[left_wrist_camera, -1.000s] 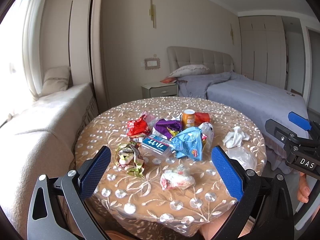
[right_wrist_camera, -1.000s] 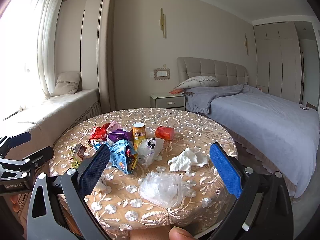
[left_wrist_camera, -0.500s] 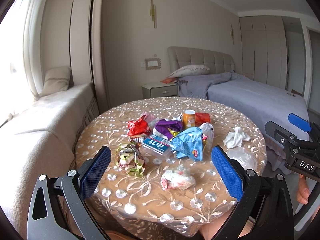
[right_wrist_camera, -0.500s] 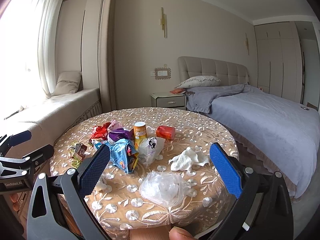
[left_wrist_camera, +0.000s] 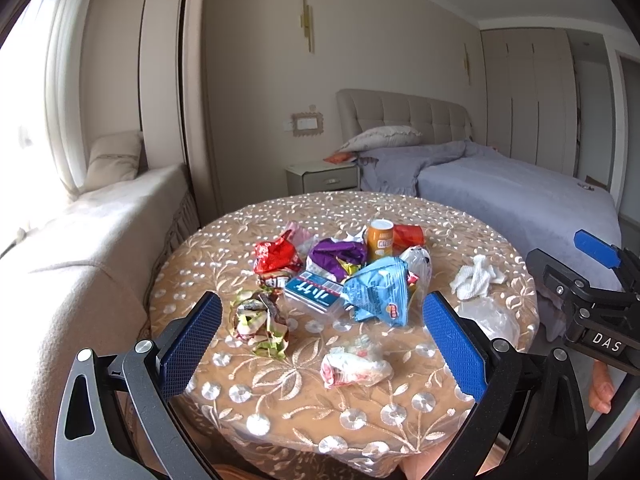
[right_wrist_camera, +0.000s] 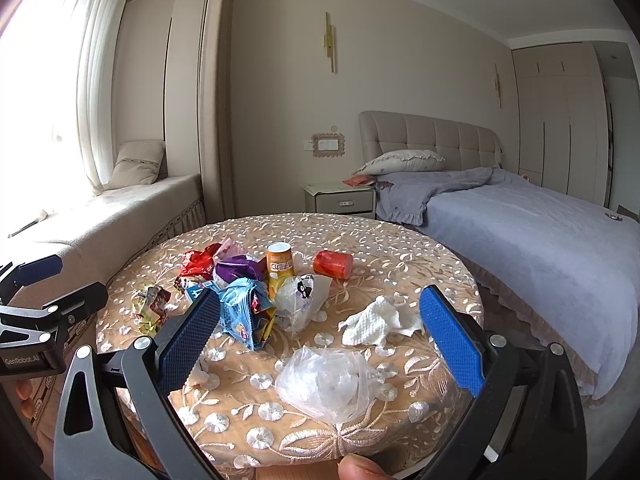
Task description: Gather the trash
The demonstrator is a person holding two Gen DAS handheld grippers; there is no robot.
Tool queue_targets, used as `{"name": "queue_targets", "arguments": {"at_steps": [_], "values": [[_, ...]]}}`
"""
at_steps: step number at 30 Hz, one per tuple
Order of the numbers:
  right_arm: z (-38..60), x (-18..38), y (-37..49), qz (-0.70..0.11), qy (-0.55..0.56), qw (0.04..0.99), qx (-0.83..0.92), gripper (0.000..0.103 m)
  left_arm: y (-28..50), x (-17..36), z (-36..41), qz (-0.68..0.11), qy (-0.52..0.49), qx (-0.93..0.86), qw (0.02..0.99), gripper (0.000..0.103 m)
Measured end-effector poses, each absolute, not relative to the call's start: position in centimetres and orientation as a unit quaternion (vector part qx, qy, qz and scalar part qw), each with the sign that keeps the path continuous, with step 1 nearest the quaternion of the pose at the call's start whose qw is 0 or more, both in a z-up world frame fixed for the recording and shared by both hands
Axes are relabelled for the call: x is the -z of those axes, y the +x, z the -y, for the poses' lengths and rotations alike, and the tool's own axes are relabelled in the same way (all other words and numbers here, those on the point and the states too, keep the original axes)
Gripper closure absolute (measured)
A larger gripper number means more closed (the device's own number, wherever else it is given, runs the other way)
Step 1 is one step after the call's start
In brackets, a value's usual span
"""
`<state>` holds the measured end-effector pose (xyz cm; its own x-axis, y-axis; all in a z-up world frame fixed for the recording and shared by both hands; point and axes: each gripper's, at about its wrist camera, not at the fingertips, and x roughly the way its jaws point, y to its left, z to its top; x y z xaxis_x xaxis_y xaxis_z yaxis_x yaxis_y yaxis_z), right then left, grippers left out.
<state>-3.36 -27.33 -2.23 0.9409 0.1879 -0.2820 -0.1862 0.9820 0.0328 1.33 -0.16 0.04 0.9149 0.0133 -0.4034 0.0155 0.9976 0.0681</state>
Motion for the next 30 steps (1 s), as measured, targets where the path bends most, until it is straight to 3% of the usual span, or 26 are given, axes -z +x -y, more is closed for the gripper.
{"name": "queue_targets", "arguments": {"at_steps": [23,30], "values": [[29.0,5.0,0.7,-0.174,0.005,0.981,-0.091,0.004,5.7,3.3,1.2,-0.256,0.013,0.013,0.967,0.005],[29.9,6.5,2.2,-0.205,0.016,0.974,-0.097,0.004,6.6,4.8,3.0,-0.255,0.054,0.024,0.965,0.005]]}}
